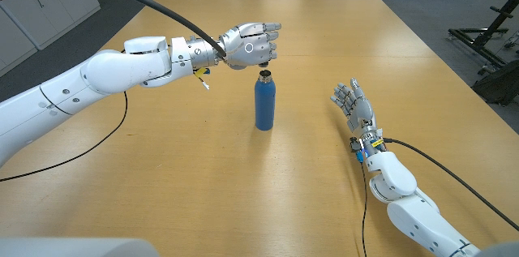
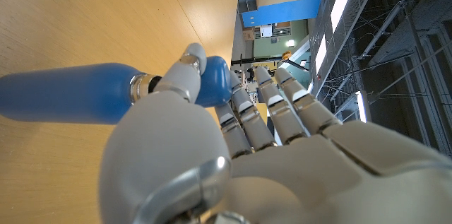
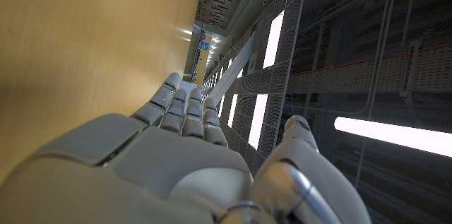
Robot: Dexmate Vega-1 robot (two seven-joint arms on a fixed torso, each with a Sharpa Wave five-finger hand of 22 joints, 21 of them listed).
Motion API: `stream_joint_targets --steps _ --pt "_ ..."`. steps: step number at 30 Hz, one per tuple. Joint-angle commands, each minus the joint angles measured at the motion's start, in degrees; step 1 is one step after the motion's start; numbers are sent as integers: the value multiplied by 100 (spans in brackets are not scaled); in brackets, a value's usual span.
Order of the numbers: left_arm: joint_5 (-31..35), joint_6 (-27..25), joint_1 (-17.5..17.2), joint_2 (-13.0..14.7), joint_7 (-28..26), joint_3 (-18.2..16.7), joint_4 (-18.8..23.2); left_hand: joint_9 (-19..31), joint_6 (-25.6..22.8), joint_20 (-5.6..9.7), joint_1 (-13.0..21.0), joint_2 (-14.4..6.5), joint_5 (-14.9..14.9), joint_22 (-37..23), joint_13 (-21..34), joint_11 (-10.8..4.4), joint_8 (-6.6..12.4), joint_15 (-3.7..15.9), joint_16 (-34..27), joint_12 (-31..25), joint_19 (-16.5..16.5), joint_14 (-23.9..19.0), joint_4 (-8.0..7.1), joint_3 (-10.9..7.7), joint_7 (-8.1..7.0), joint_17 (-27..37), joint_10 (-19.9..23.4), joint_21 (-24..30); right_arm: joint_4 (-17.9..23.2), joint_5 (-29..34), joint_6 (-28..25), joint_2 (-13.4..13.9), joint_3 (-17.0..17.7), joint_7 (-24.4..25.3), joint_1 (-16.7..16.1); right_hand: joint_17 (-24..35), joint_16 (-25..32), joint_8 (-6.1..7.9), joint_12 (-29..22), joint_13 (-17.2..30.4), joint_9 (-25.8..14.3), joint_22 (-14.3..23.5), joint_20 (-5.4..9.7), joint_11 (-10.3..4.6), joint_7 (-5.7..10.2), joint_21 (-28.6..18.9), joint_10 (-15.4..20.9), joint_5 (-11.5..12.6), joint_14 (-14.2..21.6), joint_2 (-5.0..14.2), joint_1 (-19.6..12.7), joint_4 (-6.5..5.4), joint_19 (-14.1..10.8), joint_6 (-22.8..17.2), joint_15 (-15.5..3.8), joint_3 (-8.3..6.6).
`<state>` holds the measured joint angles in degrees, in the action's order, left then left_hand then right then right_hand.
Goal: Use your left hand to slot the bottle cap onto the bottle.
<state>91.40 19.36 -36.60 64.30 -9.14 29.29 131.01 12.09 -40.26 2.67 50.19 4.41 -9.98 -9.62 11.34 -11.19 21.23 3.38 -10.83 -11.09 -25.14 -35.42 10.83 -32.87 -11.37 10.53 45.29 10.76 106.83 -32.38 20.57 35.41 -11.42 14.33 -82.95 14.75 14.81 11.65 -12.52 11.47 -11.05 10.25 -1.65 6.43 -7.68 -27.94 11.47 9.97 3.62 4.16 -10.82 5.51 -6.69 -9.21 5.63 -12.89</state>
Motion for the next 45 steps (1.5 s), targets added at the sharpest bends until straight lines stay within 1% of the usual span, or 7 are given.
stream_joint_targets --steps 1,5,16,20,30,45 --pt "-38 -121 -181 98 -165 -102 -22 33 -197 462 9 -165 -26 -17 12 -140 48 981 -25 -32 -60 -37 -121 -151 -62 29 224 28 -11 -3 -33 8 15 -8 53 22 -2 -7 -22 9 -23 32 14 0 -10 40 39 36 30 57 -10 -6 -69 -55 27 2" --pt "114 -154 -190 87 -307 -63 -45 34 -211 461 6 -173 -27 -17 13 -140 59 978 -27 -36 -58 -46 -123 -155 -61 30 240 26 -26 9 -40 10 -4 -30 96 22 -2 -7 -22 9 -23 32 14 -4 -12 44 39 36 31 58 -10 -6 -69 -55 25 3" --pt "194 -168 -172 -2 -468 62 -165 35 -222 464 -1 -163 -25 -17 13 -144 68 972 -22 -38 -59 -46 -120 -154 -61 27 246 25 0 -6 -94 28 -2 -22 114 23 0 -3 -29 9 -23 33 13 -17 -12 57 58 36 40 61 -9 -6 -74 -67 37 6" --pt "236 -159 -137 -36 -562 120 -212 36 -224 458 -7 -161 -25 -17 13 -144 71 970 -22 -38 -56 -50 -121 -153 -61 27 246 23 50 18 -109 51 26 16 79 23 2 -3 -29 9 -23 33 16 3 -22 63 60 36 47 62 -9 -6 -77 -69 36 7" --pt "373 -265 -120 -96 -766 235 -308 37 -236 460 -11 -175 -26 -17 14 -145 84 975 -26 -43 -61 -63 -124 -160 -64 28 268 23 143 25 -103 65 93 83 -51 24 1 -4 -25 9 -23 34 15 -2 -31 71 51 36 46 65 -10 -5 -88 -68 21 9" --pt "421 -338 -50 -100 -789 285 -340 39 -243 456 17 -188 -31 -17 15 -154 99 974 -20 -43 -56 -69 -107 -177 -68 26 276 18 213 60 -93 59 104 101 -166 25 2 -5 -30 9 -23 35 15 7 -18 90 67 36 53 70 -11 -5 -98 -70 20 12"
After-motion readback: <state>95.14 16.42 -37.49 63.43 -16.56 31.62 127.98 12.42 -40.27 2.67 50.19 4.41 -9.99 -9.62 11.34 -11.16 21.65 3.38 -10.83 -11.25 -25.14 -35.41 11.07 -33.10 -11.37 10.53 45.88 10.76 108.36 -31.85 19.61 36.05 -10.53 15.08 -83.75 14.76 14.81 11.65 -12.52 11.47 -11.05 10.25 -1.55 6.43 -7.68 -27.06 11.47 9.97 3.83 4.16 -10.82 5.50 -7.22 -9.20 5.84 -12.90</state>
